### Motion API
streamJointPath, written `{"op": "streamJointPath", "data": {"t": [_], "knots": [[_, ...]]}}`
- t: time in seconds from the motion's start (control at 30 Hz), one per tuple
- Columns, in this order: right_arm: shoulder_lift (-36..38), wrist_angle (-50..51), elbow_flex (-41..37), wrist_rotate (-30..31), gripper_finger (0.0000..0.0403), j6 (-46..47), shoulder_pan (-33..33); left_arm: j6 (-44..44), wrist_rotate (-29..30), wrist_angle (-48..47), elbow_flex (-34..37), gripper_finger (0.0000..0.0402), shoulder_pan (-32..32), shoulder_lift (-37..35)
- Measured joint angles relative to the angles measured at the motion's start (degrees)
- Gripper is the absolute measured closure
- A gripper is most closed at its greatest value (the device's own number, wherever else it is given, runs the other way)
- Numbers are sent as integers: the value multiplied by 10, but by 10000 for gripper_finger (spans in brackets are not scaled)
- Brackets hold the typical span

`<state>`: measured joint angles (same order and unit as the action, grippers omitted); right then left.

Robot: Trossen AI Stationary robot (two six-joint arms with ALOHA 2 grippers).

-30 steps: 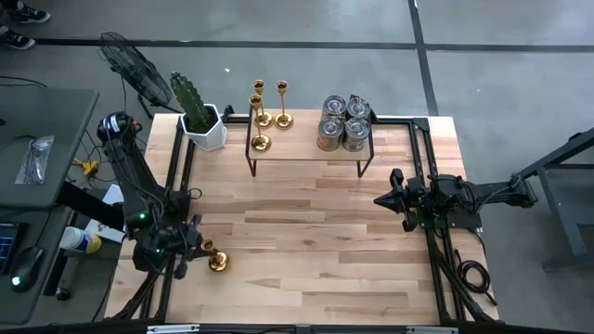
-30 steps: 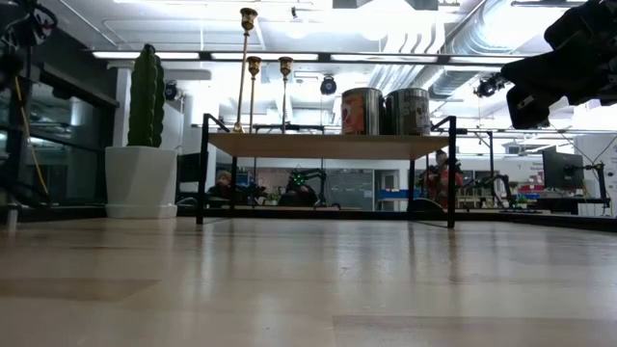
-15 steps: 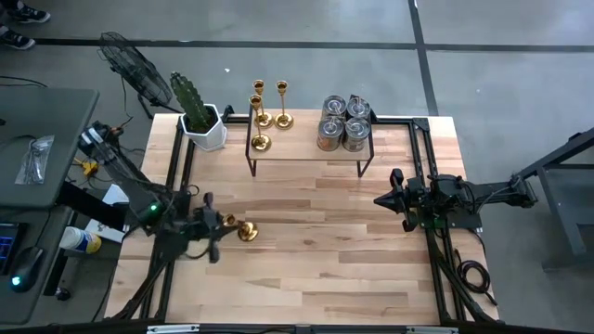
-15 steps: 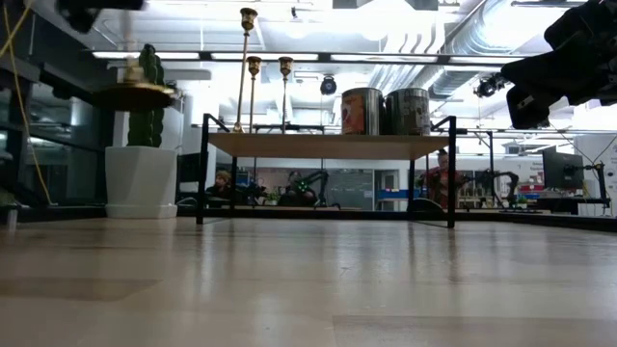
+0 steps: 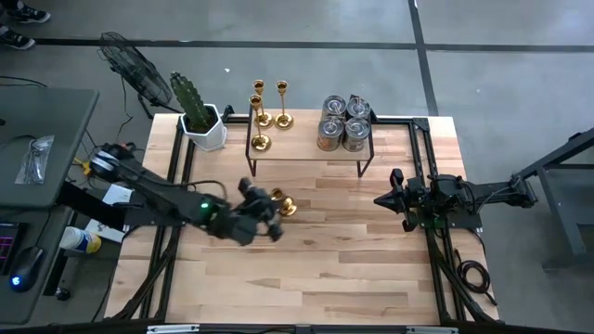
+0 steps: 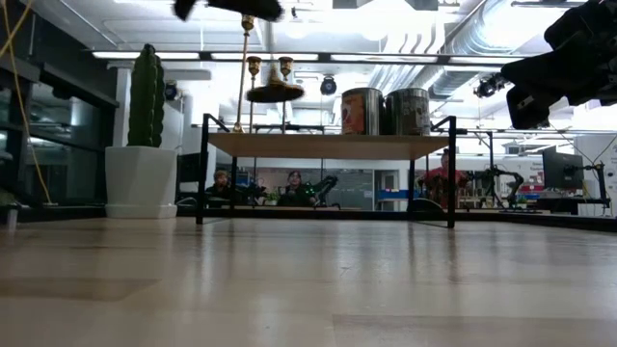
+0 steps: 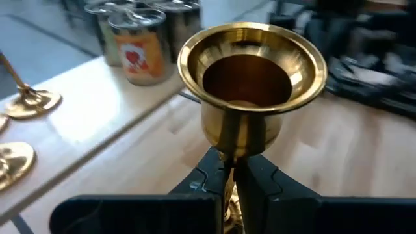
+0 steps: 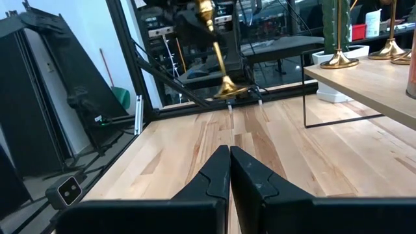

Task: Pick & Place candle stick holders
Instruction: Align the gold candle holder with the other gold candle holder on the shelf

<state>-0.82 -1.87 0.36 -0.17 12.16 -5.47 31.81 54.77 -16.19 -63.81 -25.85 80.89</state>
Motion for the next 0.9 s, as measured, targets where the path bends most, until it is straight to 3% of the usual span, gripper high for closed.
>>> {"op": "streamJointPath", "data": {"t": [0.3,0.47,0.63,0.9], "knots": [[0,0,0,0,399,0,0,1,104,-7,-164,392,59,148],[0,0,0,0,399,0,0,12,98,-63,-254,392,88,187],[0,1,0,0,399,0,0,92,85,-187,-332,392,130,205],[0,1,0,0,399,0,0,124,90,-243,-349,392,181,207]]}}
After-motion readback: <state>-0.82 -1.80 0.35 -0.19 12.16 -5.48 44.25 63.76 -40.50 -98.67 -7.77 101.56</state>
